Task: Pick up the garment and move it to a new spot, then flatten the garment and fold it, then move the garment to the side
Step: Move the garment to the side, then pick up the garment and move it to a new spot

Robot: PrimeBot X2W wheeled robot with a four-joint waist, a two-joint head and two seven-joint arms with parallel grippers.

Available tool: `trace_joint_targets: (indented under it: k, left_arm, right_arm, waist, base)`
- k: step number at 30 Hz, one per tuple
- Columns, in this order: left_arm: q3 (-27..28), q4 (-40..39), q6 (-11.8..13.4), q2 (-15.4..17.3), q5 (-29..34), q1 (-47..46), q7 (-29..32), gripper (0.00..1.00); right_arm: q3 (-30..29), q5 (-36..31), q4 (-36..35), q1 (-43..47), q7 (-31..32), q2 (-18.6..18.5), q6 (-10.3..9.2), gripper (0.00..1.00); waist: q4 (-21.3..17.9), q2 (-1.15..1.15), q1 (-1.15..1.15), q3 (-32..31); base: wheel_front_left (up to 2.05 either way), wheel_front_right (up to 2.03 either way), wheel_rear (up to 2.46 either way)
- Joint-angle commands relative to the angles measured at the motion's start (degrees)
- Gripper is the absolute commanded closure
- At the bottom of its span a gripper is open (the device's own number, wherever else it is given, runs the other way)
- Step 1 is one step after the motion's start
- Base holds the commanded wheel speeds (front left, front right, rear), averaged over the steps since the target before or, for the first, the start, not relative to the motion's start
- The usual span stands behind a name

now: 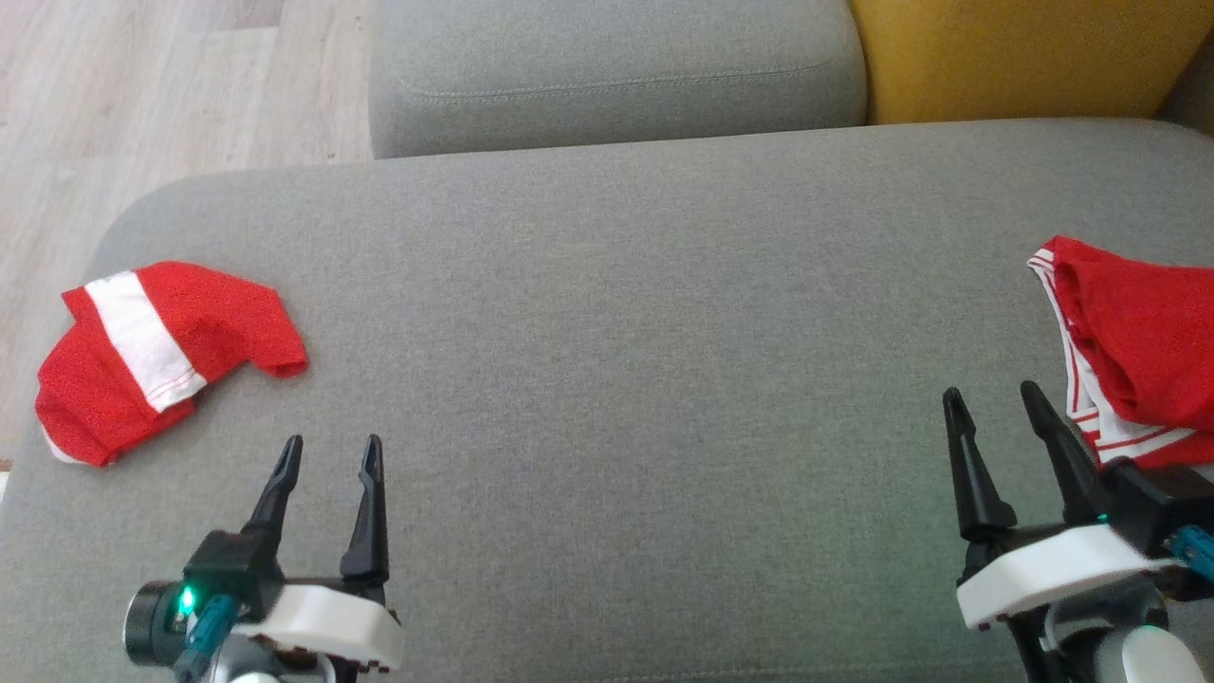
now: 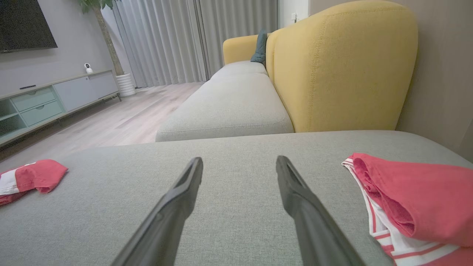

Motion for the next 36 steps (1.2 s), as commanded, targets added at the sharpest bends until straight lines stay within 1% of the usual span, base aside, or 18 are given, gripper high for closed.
trace_joint_targets:
  k: [1,25,31,36]
  left_arm:
    - [2.27,-1.68,0.49,0.64,0.31,-2.20,-0.68,0.00]
    - [2.02,-1.11,1.25,0.65,1.02,-2.83,-0.69,0.00]
    - [2.74,-1.45,1.78,0.51,0.78,-3.35,-0.69,0.00]
    - [3.45,-1.72,2.06,0.40,0.78,-3.94,-0.69,0.00]
  right_arm:
    - [1.14,-0.21,-2.59,-1.10,0.22,0.01,-0.05,0.00]
    - [0.50,-0.08,-2.94,-1.32,0.65,0.19,-0.05,0.00]
    - [0.12,-0.56,-3.78,-1.07,1.20,0.17,-0.05,0.00]
    - [-0.47,-0.86,-4.99,-0.28,1.91,0.03,-0.05,0.00]
  waist:
    - [-0.12,0.00,0.01,-0.05]
    - [0.33,0.00,0.01,0.07]
    - [2.44,0.00,0.01,0.55]
    - [7.34,0.00,0.01,0.24]
  base:
    - [0.00,0.00,0.00]
    - [0.00,0.00,0.00]
    - [0.00,0.00,0.00]
    - [0.00,0.00,0.00]
